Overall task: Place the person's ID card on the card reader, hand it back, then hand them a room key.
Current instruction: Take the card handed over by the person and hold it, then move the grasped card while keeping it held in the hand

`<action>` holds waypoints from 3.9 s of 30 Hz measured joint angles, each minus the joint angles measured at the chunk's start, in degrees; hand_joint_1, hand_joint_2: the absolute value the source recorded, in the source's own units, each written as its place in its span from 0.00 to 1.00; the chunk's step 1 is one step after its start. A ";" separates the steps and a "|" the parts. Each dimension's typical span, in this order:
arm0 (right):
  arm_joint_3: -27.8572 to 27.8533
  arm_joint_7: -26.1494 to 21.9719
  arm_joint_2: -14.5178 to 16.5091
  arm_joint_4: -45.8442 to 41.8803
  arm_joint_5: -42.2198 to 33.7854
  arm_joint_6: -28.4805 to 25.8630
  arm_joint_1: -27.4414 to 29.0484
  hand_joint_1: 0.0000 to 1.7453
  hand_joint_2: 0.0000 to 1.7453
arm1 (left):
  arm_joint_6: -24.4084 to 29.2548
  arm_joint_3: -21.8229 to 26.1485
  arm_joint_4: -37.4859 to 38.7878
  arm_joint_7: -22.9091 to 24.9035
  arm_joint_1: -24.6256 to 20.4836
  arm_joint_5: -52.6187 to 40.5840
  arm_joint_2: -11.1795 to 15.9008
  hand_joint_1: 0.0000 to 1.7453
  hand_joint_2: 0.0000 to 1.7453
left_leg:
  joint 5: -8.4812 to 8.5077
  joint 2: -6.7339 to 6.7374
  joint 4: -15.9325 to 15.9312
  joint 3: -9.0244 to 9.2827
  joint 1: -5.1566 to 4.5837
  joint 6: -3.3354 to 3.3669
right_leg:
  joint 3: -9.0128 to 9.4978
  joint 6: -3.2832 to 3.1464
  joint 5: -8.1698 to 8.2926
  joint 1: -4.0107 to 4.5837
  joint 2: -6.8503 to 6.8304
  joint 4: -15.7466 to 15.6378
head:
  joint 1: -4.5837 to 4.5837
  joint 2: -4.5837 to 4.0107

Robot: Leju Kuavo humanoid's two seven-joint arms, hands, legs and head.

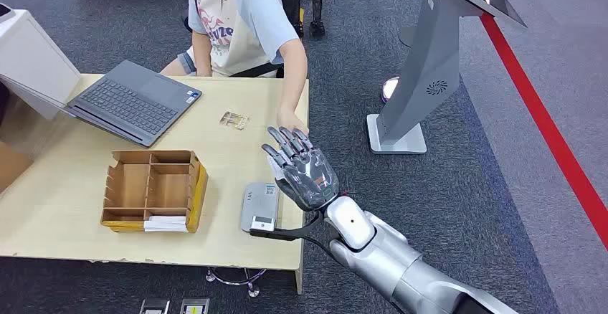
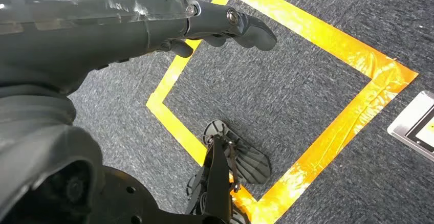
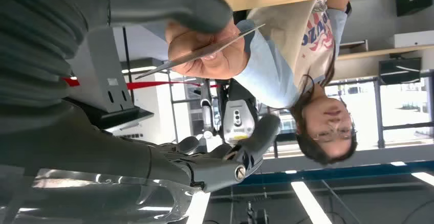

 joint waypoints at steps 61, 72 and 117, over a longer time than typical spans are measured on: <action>1.16 -3.95 -0.64 -9.39 -7.34 5.20 13.20 1.00 1.00 | -1.85 0.00 0.03 -0.24 0.00 -1.08 0.16 0.00 0.00 | 0.00 0.01 -0.01 -0.01 0.00 0.00 | 0.00 0.00 0.00 0.01 0.01 -0.02 | 0.00 0.00; 2.59 -9.06 3.44 -8.35 -9.70 4.20 12.89 1.00 1.00 | -1.51 -0.03 0.02 -0.24 -0.03 -1.72 0.15 0.00 0.00 | 0.00 0.01 -0.02 -0.01 0.01 0.00 | 0.02 0.00 0.00 0.01 0.01 -0.01 | -0.01 0.00; 6.95 -13.07 17.67 24.88 -26.99 3.17 -0.44 1.00 1.00 | 0.95 -1.38 0.02 -0.20 -0.01 -1.38 0.15 0.00 0.00 | 0.00 0.01 -0.01 0.00 0.01 -0.01 | 0.02 0.00 0.00 0.03 0.03 -0.03 | 0.00 0.00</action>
